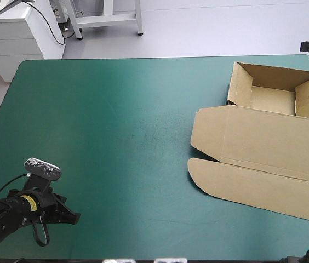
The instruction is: Fold the box
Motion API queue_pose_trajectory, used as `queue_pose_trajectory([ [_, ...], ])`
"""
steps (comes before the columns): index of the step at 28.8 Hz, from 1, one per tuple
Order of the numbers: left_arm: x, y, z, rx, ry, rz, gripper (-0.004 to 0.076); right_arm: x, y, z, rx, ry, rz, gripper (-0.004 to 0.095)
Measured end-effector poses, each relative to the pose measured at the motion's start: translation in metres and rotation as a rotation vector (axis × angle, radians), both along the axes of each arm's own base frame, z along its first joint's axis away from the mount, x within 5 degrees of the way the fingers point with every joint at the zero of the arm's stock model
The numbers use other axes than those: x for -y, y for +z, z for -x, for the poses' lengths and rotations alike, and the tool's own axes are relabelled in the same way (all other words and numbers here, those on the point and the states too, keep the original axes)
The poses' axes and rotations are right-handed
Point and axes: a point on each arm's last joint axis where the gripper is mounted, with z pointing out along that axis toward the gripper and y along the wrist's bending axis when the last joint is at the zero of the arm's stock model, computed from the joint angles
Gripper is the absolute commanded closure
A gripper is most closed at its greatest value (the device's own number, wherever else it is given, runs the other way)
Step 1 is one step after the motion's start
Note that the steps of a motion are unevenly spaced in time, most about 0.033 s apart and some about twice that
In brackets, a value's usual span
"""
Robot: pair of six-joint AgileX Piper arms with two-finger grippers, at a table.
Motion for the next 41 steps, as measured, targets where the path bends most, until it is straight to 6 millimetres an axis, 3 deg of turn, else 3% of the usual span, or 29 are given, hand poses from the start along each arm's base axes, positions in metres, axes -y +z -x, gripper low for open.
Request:
queue_pose_trajectory([
  [4,0.0,0.001,-0.001,0.01,0.0,0.005,0.0731,-0.043,0.012,0.032,0.0,0.108,0.088,0.0925],
  [10,0.0,0.001,-0.001,0.01,0.0,0.006,0.0731,-0.094,0.011,0.081,-0.008,0.261,0.117,0.0925],
  [13,0.0,0.001,-0.001,0.01,0.0,0.006,0.0731,-0.114,0.007,0.111,-0.012,0.325,0.115,0.0925],
  [17,0.0,0.001,-0.001,0.01,0.0,0.006,0.0731,-0.134,-0.014,0.148,-0.054,0.409,0.107,0.0925],
  [25,0.001,0.001,-0.001,0.018,-0.001,0.01,0.0731,-0.139,-0.072,0.22,-0.133,0.48,0.145,0.0925],
  [30,0.003,0.002,-0.001,0.026,-0.003,0.038,0.0731,-0.137,-0.106,0.254,-0.154,0.486,0.175,0.0925],
  [35,0.004,-0.004,-0.001,0.011,-0.007,0.053,0.0731,-0.135,-0.132,0.289,-0.067,0.465,0.203,0.0926],
  [41,0.004,-0.028,0.002,-0.051,-0.008,0.033,0.0731,-0.133,-0.153,0.317,0.103,0.414,0.228,0.0927],
])
